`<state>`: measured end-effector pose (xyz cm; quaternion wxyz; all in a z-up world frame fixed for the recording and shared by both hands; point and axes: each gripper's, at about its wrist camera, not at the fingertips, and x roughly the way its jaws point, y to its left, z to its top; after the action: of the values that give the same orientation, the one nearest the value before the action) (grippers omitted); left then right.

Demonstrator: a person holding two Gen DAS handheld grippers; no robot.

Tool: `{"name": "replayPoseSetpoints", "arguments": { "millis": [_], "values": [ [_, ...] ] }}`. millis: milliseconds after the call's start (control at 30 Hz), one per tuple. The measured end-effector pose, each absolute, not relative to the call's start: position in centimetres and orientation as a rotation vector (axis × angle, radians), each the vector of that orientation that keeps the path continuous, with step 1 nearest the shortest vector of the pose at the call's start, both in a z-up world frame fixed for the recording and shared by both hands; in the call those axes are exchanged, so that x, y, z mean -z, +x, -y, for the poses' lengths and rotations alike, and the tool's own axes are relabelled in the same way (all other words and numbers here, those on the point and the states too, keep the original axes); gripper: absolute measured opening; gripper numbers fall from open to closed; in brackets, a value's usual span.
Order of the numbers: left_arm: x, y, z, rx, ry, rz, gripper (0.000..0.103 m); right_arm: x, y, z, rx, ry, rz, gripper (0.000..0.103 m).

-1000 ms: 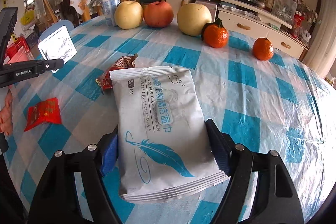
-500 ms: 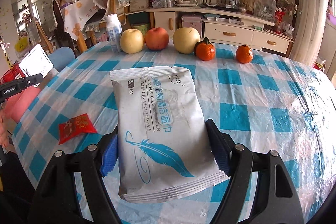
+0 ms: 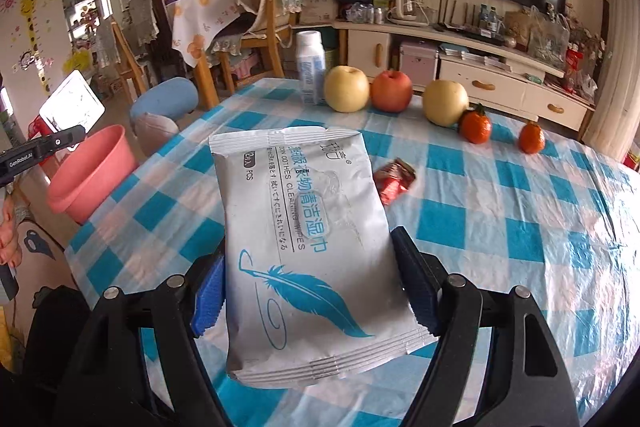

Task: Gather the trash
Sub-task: 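Carry the foil tray and wipes pack over the pink bucket with both tools, then open both tools to drop the tray and wipes pack into the bucket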

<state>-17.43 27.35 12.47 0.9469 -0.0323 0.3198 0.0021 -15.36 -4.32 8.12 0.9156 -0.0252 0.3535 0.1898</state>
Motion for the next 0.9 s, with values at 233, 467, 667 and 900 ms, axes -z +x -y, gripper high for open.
{"name": "replayPoseSetpoints", "arguments": {
  "millis": [233, 467, 667, 900],
  "values": [
    [-12.7, -20.0, -33.4, -0.108, -0.067, -0.629, 0.011, -11.8, -16.2, -4.4, -0.542, -0.113, -0.657, 0.076],
    [-11.6, -21.8, -39.4, -0.186, -0.106, -0.642, 0.011, -14.3, -16.4, -14.4, -0.700, -0.222, -0.598, 0.076],
    [-10.2, -21.6, -43.5, -0.230, -0.153, -0.663, 0.011, -14.4, -15.2, -22.7, -0.808, -0.293, -0.595, 0.076],
    [-8.3, -19.5, -46.0, -0.238, -0.197, -0.694, 0.012, -13.0, -13.1, -29.8, -0.864, -0.341, -0.615, 0.076]
  ]
}}
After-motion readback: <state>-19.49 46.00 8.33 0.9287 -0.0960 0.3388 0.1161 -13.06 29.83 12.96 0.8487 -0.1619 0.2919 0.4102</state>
